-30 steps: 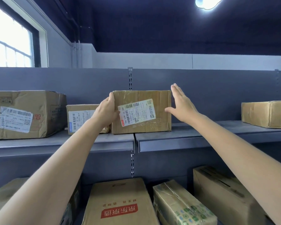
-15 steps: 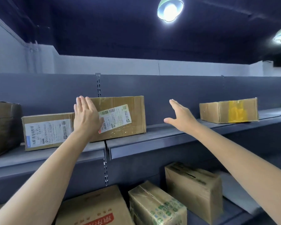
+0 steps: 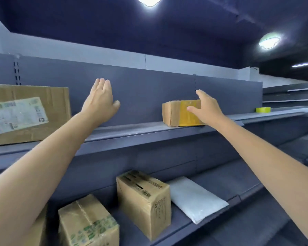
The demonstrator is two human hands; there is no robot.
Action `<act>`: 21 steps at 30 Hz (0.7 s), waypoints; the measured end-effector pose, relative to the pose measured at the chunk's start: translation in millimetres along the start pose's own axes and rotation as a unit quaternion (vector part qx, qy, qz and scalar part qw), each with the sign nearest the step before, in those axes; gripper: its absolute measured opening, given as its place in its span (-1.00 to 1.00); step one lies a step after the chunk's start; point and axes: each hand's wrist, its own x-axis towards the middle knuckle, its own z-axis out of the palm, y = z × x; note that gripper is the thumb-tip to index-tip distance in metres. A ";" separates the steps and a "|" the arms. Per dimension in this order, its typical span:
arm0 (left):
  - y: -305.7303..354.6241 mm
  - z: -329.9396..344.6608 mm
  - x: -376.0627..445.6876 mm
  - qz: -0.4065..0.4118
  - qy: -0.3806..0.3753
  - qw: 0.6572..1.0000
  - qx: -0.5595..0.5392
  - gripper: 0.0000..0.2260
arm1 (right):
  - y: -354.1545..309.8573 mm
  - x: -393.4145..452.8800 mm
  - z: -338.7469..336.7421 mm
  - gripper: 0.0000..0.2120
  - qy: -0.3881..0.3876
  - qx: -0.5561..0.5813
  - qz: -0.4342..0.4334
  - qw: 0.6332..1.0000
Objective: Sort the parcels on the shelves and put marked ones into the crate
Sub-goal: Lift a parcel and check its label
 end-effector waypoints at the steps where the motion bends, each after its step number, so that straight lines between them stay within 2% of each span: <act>1: 19.7 13.0 8.9 0.002 -0.004 1.000 -0.006 -0.77 | 16.7 5.1 -7.2 -0.35 0.013 0.007 0.008 1.000; 3: 58.9 37.5 25.1 -0.003 -0.022 0.999 -0.041 -0.69 | 48.4 13.9 -17.9 -0.35 0.027 0.025 0.030 0.999; 6: 108.8 73.7 42.1 -0.040 -0.060 0.990 -0.123 -0.83 | 87.3 24.5 -21.1 -0.34 0.024 0.072 0.070 0.995; 8: 130.5 98.7 50.4 -0.078 -0.096 0.981 -0.148 -0.79 | 105.6 30.0 -13.9 -0.33 0.020 0.105 0.096 0.990; 13: 149.7 144.6 60.7 -0.154 -0.143 0.956 -0.203 -0.78 | 122.2 45.1 20.6 -0.25 -0.055 0.193 0.140 0.970; 15: 151.3 152.8 65.1 -0.175 -0.161 0.942 -0.238 -0.74 | 119.5 50.7 35.2 -0.35 -0.071 0.215 0.130 0.965; 18: 144.9 149.0 69.7 -0.212 -0.145 0.923 -0.288 -0.70 | 110.6 50.1 46.5 -0.51 -0.033 0.225 0.098 0.969; 21: 133.5 128.9 64.1 -0.187 -0.083 0.929 -0.308 -0.78 | 99.8 33.6 46.6 -0.58 -0.009 0.256 0.059 0.965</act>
